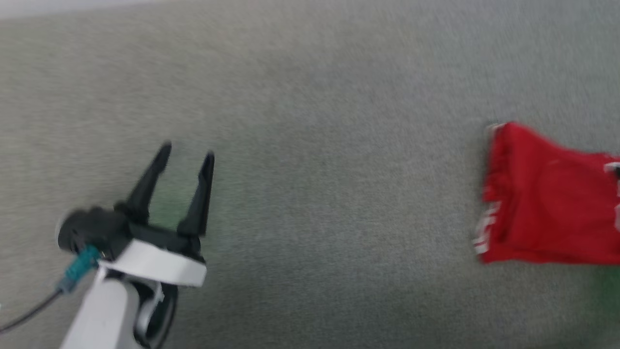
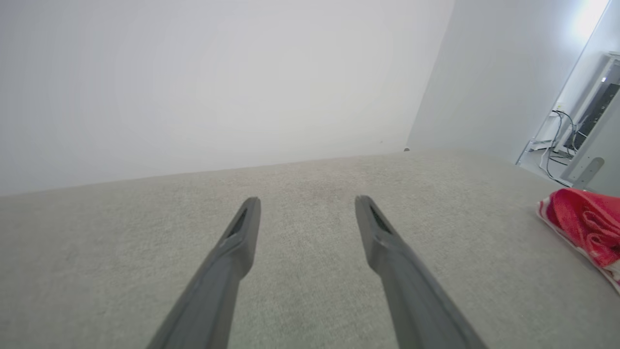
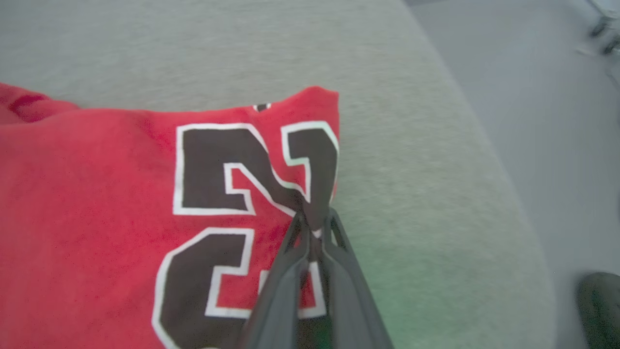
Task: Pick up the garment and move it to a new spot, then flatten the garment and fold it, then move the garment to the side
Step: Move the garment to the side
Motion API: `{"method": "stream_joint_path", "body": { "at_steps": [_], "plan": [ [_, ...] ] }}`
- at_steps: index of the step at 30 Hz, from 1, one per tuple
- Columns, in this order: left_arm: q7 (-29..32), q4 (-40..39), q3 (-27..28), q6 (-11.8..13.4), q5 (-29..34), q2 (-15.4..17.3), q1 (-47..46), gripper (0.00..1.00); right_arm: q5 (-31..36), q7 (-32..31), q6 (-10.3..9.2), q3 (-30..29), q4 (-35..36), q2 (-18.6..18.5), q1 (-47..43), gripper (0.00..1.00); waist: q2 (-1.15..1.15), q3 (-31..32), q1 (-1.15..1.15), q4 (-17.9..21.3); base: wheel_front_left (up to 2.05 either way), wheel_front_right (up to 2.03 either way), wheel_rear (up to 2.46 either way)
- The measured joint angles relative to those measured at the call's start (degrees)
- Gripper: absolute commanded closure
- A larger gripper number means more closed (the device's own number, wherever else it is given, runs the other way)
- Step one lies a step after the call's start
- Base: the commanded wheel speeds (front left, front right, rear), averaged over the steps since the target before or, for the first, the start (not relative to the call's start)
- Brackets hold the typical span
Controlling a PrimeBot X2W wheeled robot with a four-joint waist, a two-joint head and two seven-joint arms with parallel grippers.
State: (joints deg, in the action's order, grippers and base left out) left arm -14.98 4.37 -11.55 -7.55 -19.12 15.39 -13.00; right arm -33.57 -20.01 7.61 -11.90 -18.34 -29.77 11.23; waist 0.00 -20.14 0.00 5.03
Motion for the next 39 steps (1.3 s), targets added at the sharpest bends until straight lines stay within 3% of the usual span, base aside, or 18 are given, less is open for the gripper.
{"method": "stream_joint_path", "body": {
  "at_steps": [6,13,19,25,26,27,28,35,39],
  "plan": [
    [0.0,-1.16,-1.3,0.0,0.58,3.16,-6.64,0.0,2.15,4.48,-0.1,-5.27,-6.17,-0.75,5.16,1.0,0.0,-4.63,0.0,2.5,0.0,0.0,0.0],
    [0.0,-3.77,-1.09,0.0,0.91,7.09,-12.79,0.0,10.63,14.81,-0.1,-11.78,-17.18,-1.47,18.53,1.0,0.0,-12.03,0.0,4.8,0.0,0.0,0.0],
    [0.0,-4.93,-0.56,0.0,0.96,8.16,-14.13,0.0,18.57,19.42,-0.1,-14.39,-26.54,-0.98,26.58,1.0,0.0,-15.31,0.0,4.73,0.0,0.0,0.0],
    [0.0,-5.32,-0.42,0.0,1.32,8.01,-13.97,0.0,22.06,22.81,-0.1,-14.34,-34.35,-0.64,31.03,1.0,0.0,-14.85,0.0,3.71,0.0,0.0,0.0],
    [0.0,-5.31,-0.38,0.0,1.38,7.88,-13.76,0.0,22.23,23.26,-0.1,-14.16,-35.5,-0.66,31.38,0.71,0.0,-14.55,0.0,3.62,0.0,0.0,0.0],
    [0.0,-5.2,-0.38,0.0,1.38,7.64,-13.52,0.0,22.56,23.7,-0.1,-13.91,-36.51,-0.74,31.58,0.13,0.0,-14.19,0.0,3.53,0.0,0.0,0.0],
    [0.0,-4.97,-0.44,0.0,1.38,7.37,-13.26,0.0,22.76,24.2,-0.1,-13.63,-37.45,-0.81,31.7,0.0,0.0,-13.77,0.0,3.45,0.0,0.0,0.0],
    [0.0,-2.8,-0.44,0.0,1.2,5.24,-10.68,0.0,23.57,28.18,-0.1,-8.79,-39.34,-2.09,31.88,0.0,0.0,-9.74,0.0,2.73,0.0,0.0,0.0],
    [0.0,-0.85,-0.4,0.0,0.81,2.81,-7.88,0.0,21.23,30.67,-0.1,-4.04,-36.98,-0.7,30.64,0.0,0.0,-6.55,0.0,1.95,0.0,0.0,0.0]
  ]
}}
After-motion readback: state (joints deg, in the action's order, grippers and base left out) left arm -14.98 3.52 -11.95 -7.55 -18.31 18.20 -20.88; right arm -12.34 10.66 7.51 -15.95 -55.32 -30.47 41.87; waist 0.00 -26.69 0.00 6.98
